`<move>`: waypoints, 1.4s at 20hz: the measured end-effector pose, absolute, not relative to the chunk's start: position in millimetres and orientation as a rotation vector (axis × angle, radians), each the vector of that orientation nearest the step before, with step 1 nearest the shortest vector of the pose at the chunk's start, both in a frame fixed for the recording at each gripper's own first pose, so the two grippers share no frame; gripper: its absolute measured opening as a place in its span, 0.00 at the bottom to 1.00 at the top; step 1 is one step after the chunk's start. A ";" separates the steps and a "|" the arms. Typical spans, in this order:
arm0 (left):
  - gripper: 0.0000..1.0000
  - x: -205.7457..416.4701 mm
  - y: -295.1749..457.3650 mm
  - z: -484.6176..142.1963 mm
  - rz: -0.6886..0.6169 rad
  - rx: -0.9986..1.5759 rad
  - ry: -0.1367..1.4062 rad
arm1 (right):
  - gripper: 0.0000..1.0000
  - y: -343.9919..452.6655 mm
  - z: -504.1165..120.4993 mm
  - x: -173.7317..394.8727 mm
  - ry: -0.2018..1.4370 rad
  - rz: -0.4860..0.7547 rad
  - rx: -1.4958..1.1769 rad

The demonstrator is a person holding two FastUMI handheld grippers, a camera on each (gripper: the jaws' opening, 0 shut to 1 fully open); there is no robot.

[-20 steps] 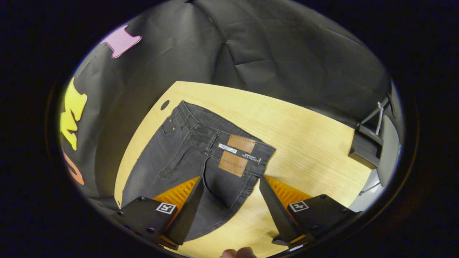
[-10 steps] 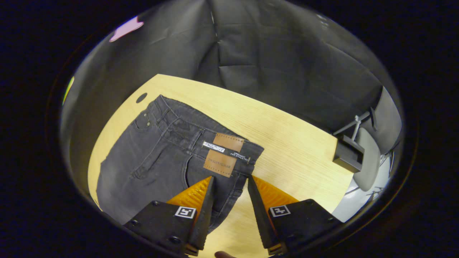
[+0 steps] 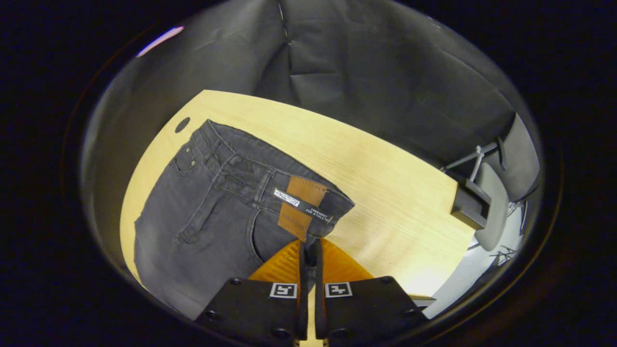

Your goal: Grasp the waist and the cuffs of the jeans and fold them to make the two legs overlap; first hold the waist and fold one-third of the jeans toward the cuffs, then hold the cuffs and fold the remaining one-third in the same direction to finish folding.

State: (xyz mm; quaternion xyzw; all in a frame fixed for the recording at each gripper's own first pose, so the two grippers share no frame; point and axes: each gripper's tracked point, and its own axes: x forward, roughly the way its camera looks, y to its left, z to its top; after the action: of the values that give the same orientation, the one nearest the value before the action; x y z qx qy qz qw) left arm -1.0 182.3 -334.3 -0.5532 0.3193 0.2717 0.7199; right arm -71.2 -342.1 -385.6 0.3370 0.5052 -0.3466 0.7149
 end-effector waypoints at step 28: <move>0.03 218.7 189.5 -277.6 0.637 -1.494 0.901 | 0.01 -342.6 -342.6 181.6 1.076 -0.539 1.308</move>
State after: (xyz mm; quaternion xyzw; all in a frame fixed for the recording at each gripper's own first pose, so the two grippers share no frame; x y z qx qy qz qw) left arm 218.7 189.5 -277.6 -0.6443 0.3885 0.2748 0.5987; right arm 181.6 -342.6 -342.6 0.5713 0.4700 -0.2355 0.6303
